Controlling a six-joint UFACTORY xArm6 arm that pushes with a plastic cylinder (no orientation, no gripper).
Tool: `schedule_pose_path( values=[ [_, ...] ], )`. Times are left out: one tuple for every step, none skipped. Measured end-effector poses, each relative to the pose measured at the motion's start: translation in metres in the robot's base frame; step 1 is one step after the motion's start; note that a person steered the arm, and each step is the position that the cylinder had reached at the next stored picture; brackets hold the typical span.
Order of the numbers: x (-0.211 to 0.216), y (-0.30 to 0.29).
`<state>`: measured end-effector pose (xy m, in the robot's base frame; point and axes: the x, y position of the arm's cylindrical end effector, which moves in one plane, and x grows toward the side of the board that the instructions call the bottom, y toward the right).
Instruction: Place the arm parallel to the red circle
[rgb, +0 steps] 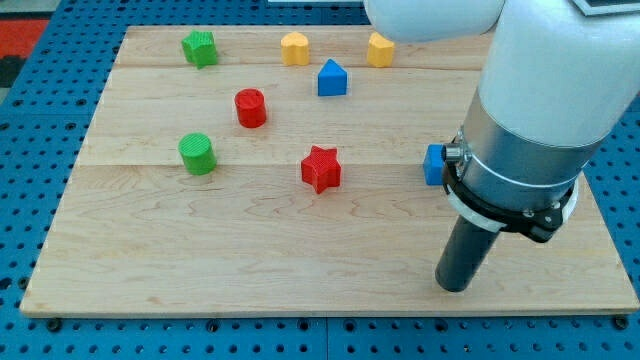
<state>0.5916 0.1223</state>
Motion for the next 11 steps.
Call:
schedule_pose_path(
  values=[
    [0.006, 0.001],
    [0.008, 0.009],
    [-0.020, -0.014],
    [-0.050, -0.100],
    [-0.086, -0.195],
    [-0.123, -0.284],
    [-0.177, -0.329],
    [-0.203, -0.364],
    [-0.208, -0.364],
    [-0.208, -0.363],
    [-0.209, -0.362]
  ],
)
